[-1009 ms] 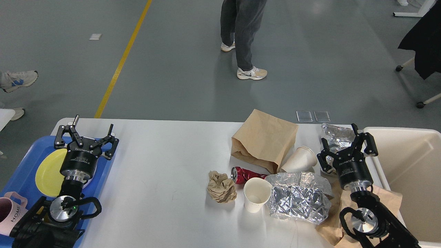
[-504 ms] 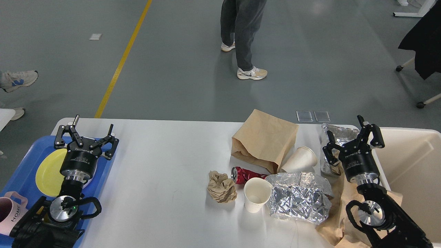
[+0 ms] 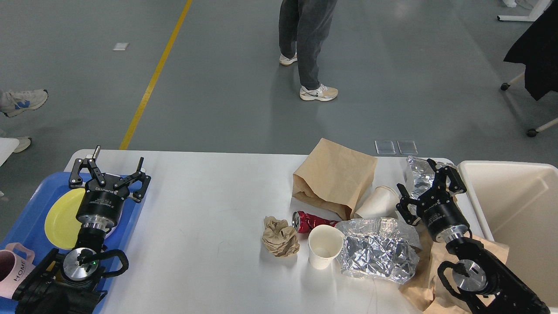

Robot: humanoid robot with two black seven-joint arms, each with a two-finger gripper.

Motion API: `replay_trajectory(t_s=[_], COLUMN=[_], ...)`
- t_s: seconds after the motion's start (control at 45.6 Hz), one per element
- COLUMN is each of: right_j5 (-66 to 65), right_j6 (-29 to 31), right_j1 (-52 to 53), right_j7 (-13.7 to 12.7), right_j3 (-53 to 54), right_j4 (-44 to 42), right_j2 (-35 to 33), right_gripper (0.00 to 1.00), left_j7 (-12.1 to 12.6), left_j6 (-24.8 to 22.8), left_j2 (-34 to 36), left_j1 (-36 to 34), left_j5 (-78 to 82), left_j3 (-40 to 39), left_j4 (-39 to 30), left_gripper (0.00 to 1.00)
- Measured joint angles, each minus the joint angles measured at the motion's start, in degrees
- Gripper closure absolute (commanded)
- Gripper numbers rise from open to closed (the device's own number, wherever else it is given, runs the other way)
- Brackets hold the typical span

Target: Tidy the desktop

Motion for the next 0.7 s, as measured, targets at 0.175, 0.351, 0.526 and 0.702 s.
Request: replay_trajectory(t_s=[0.175, 0.351, 0.526, 0.702], right_j5=[0.07, 0.08, 0.10, 0.17], right_j6=[-0.19, -1.51, -2.22, -3.19], right_j1=[0.39, 0.76, 1.77, 3.62], right_j7=[0.08, 0.40, 0.47, 0.46], right_j3=[0.00, 1.76, 2.49, -3.78], right_j4=[0.17, 0.96, 1.84, 2.98], right_j2=[-0.22, -0.46, -2.13, -11.80], right_gripper=[0.00, 0.00, 0.00, 0.00], left_j7=[0.00, 0.00, 0.00, 0.00], left_j6=[0.00, 0.00, 0.00, 0.00], left_j2=[0.00, 0.00, 0.00, 0.00], left_j1=[0.00, 0.00, 0.00, 0.00], left_j5=[0.00, 0.00, 0.00, 0.00], left_j3=[0.00, 0.00, 0.00, 0.00], left_j4=[0.00, 0.00, 0.00, 0.00], left_gripper=[0.04, 0.04, 0.04, 0.04])
